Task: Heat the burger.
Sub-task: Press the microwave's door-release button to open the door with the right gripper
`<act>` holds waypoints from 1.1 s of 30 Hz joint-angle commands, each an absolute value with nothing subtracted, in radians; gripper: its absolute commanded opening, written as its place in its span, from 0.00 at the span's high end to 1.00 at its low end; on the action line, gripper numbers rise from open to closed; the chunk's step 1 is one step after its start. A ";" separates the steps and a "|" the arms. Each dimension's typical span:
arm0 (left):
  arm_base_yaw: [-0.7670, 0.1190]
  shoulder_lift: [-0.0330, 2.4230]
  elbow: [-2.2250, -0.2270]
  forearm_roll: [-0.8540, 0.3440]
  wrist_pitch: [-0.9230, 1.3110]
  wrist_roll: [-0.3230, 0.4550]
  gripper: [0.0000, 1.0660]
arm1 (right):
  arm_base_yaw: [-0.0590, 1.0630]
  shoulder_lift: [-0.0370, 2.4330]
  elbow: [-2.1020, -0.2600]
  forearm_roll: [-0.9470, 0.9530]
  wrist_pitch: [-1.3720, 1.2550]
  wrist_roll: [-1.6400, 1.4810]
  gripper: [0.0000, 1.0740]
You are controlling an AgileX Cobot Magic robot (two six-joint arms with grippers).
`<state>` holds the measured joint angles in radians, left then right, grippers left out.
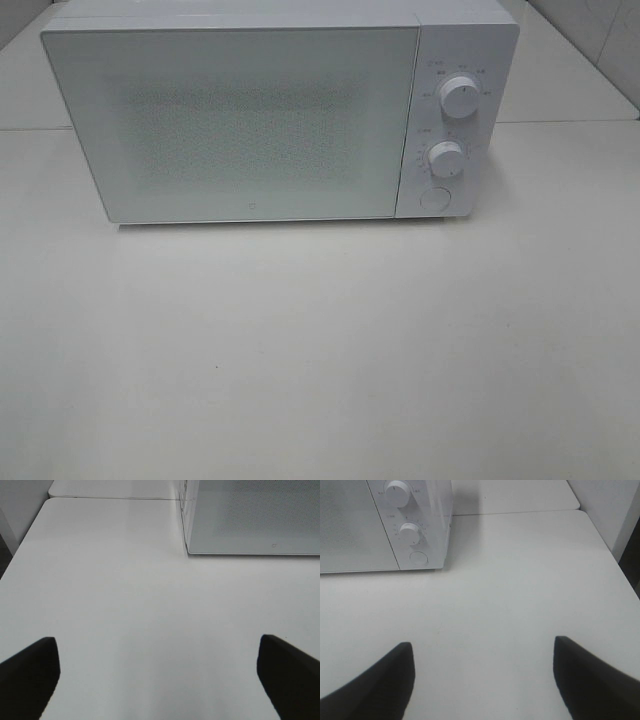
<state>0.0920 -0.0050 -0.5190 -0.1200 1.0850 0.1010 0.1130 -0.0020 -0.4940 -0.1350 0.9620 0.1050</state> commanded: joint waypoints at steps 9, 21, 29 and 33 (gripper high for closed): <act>0.095 -0.017 -0.517 -0.128 1.073 0.097 0.06 | 0.106 -0.034 -0.493 -0.136 0.960 0.107 0.30; 0.095 -0.017 -0.517 -0.128 1.073 0.097 0.06 | 0.106 -0.034 -0.493 -0.138 0.960 0.107 0.30; 0.095 -0.017 -0.517 -0.128 1.073 0.097 0.06 | 0.106 -0.034 -0.521 -0.139 0.948 0.053 0.30; 0.095 -0.017 -0.517 -0.128 1.073 0.097 0.06 | 0.106 -0.026 -0.541 -0.147 0.904 0.040 0.30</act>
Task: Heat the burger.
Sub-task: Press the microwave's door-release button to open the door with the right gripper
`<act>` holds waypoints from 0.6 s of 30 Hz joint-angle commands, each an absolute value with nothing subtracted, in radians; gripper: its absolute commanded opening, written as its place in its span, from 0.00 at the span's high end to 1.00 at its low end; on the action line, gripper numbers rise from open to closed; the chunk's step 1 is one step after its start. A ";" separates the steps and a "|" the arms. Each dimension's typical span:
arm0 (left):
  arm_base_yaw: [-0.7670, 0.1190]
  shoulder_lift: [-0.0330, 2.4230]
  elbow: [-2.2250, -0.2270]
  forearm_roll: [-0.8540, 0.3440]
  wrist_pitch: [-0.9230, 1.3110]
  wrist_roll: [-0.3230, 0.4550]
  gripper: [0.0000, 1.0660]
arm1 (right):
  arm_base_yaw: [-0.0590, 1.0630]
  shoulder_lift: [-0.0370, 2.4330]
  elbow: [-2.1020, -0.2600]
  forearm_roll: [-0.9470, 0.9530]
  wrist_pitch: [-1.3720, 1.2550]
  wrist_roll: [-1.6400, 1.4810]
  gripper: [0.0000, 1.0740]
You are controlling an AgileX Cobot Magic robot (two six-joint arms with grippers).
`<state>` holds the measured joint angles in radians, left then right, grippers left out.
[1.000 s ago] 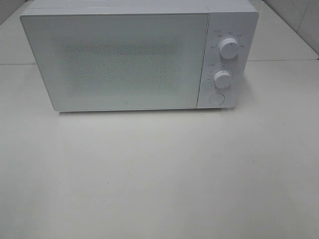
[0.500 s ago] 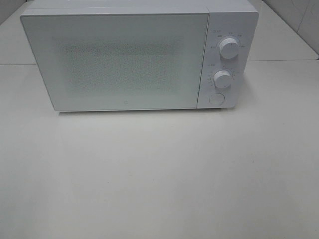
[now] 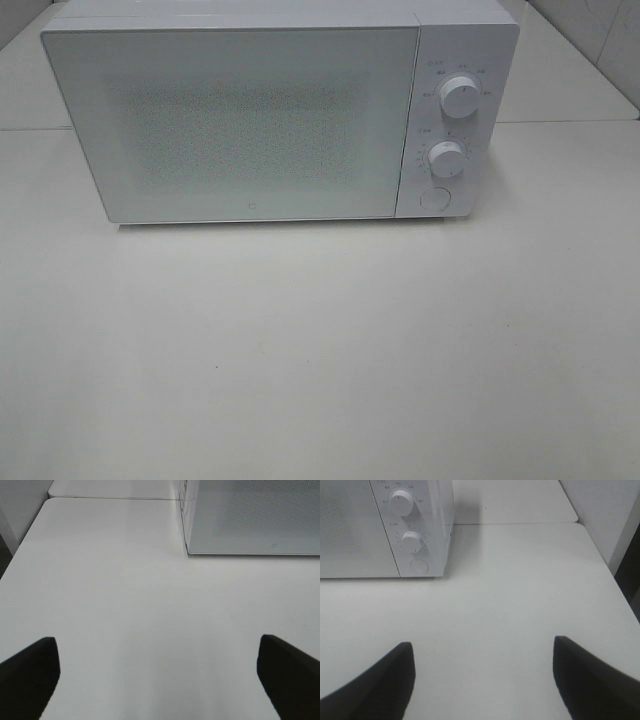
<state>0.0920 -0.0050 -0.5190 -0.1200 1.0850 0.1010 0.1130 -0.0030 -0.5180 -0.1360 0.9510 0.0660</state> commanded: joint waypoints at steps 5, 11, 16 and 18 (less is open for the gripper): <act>0.095 -0.017 -0.517 -0.128 1.073 0.097 0.06 | 0.106 0.068 -0.546 -0.172 0.810 0.040 0.30; 0.095 -0.017 -0.517 -0.128 1.073 0.097 0.06 | 0.106 0.207 -0.546 -0.172 0.643 0.040 0.30; 0.095 -0.017 -0.517 -0.128 1.073 0.097 0.06 | 0.108 0.285 -0.541 -0.172 0.538 0.047 0.32; 0.095 -0.017 -0.517 -0.128 1.073 0.097 0.06 | 0.108 0.318 -0.525 -0.172 0.477 0.048 0.33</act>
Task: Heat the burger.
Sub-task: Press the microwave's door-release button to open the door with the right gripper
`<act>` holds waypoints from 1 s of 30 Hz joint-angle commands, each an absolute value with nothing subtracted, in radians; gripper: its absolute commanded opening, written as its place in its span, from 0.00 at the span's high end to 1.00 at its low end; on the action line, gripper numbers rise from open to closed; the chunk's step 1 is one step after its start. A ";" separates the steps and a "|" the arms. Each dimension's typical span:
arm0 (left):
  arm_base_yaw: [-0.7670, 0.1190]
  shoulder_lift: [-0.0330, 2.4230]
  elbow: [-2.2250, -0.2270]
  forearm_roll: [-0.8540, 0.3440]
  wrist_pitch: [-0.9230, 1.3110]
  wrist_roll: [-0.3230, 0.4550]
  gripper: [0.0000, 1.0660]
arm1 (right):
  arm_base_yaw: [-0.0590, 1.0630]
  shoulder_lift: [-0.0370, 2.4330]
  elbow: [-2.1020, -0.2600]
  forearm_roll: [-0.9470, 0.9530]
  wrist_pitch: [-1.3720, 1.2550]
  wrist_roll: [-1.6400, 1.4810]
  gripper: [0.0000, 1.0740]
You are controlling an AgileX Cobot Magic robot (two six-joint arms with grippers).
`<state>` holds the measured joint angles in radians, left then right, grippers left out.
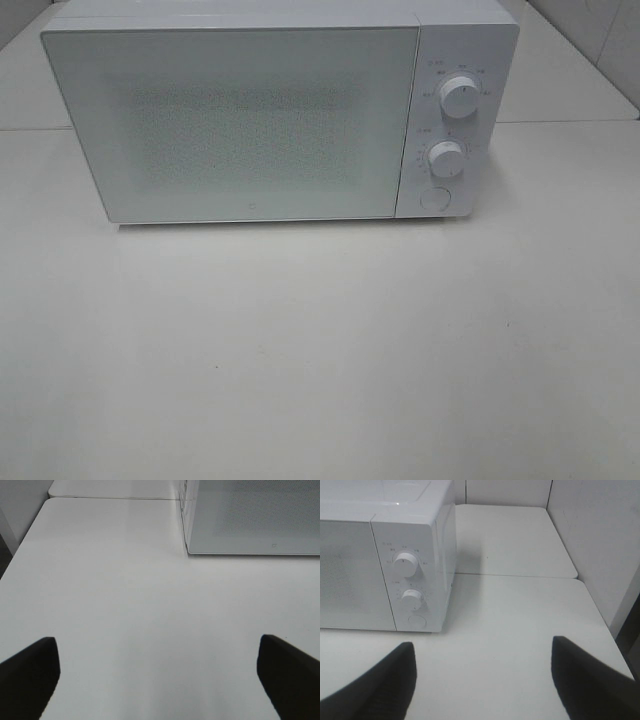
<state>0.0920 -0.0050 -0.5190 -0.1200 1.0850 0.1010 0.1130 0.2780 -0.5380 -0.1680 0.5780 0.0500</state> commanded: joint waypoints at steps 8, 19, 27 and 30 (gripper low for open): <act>0.095 -0.017 -0.517 -0.128 1.073 0.097 0.06 | 0.108 0.456 -0.450 -0.169 0.254 0.066 0.41; 0.095 -0.017 -0.517 -0.128 1.073 0.097 0.06 | 0.108 0.705 -0.327 -0.170 -0.199 0.235 0.72; 0.095 -0.017 -0.517 -0.128 1.073 0.097 0.06 | 0.108 0.828 -0.287 -0.169 -0.379 0.454 0.91; 0.095 -0.017 -0.517 -0.128 1.073 0.097 0.06 | 0.108 0.857 -0.287 -0.169 -0.392 0.537 0.95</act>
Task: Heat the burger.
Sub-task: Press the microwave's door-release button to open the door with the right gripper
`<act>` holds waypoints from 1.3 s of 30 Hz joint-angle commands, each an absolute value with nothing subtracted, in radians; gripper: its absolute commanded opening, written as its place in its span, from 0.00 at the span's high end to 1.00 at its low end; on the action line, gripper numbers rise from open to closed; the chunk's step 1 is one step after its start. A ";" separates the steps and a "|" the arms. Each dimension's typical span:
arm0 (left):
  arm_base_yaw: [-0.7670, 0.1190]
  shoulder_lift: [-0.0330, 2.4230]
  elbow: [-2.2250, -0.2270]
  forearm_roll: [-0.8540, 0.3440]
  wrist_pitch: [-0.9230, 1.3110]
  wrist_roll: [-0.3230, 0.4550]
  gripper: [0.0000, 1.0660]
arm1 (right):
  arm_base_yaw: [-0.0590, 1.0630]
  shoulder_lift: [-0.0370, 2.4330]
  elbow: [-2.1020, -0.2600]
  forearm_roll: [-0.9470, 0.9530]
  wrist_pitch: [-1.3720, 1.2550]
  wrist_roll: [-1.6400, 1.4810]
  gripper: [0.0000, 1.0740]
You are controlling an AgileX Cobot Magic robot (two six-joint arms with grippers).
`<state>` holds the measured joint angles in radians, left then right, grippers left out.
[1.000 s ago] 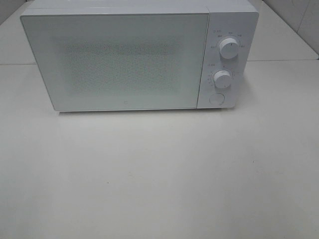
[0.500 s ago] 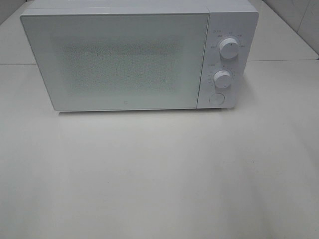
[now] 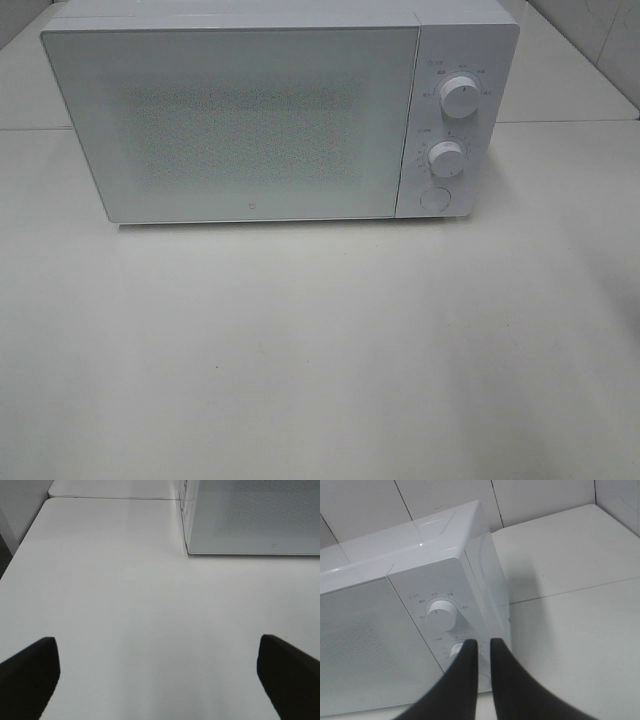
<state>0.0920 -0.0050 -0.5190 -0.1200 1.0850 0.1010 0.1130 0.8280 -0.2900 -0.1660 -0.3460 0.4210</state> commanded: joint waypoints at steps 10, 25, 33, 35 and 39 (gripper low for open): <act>0.095 -0.017 -0.517 -0.128 1.073 0.097 0.06 | 0.109 1.010 -0.287 -0.208 -0.444 0.945 1.00; 0.095 -0.017 -0.517 -0.128 1.073 0.097 0.06 | 0.109 1.236 -0.287 -0.371 -0.642 1.465 1.00; 0.095 -0.017 -0.517 -0.128 1.073 0.097 0.06 | 0.110 1.378 -0.287 -0.368 -0.731 1.566 1.00; 0.095 -0.017 -0.517 -0.128 1.073 0.097 0.06 | 0.175 1.439 -0.288 -0.267 -0.756 1.580 1.00; 0.095 -0.017 -0.517 -0.128 1.073 0.097 0.06 | 0.261 1.490 -0.288 -0.155 -0.784 1.560 1.00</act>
